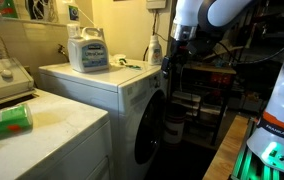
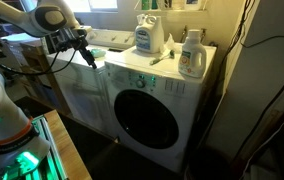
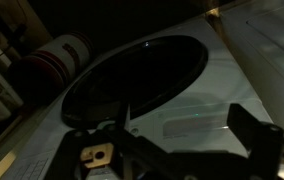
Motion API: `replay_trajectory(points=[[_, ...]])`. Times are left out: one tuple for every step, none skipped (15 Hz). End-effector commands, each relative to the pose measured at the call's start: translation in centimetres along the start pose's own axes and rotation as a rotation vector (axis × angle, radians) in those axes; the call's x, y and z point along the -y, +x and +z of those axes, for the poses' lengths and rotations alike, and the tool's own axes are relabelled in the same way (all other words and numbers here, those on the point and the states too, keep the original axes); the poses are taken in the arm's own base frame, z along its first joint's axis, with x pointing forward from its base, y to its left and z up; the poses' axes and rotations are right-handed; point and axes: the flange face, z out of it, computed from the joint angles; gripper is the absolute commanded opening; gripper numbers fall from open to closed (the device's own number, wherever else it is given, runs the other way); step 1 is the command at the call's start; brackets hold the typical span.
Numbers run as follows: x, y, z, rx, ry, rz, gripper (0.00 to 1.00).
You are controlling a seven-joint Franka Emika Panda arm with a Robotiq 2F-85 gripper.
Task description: Press a button on the left side of the washing machine on the right
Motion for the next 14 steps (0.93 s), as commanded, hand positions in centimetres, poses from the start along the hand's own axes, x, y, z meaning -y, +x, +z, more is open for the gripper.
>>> replay_trajectory(points=[[-0.02, 0.02, -0.03, 0.001, 0.000, 0.000, 1.00], [-0.02, 0.02, -0.03, 0.001, 0.000, 0.000, 1.00], [-0.02, 0.02, -0.03, 0.001, 0.000, 0.000, 1.00], [-0.02, 0.02, -0.03, 0.001, 0.000, 0.000, 1.00], [-0.02, 0.02, -0.03, 0.001, 0.000, 0.000, 1.00], [-0.02, 0.02, -0.03, 0.001, 0.000, 0.000, 1.00], [-0.02, 0.02, -0.03, 0.001, 0.000, 0.000, 1.00], [-0.02, 0.02, -0.03, 0.001, 0.000, 0.000, 1.00], [-0.02, 0.02, -0.03, 0.001, 0.000, 0.000, 1.00], [-0.02, 0.02, -0.03, 0.001, 0.000, 0.000, 1.00], [-0.02, 0.02, -0.03, 0.001, 0.000, 0.000, 1.00], [-0.02, 0.02, -0.03, 0.001, 0.000, 0.000, 1.00], [-0.02, 0.02, -0.03, 0.001, 0.000, 0.000, 1.00], [-0.60, 0.41, 0.38, -0.006, 0.026, -0.021, 1.00]])
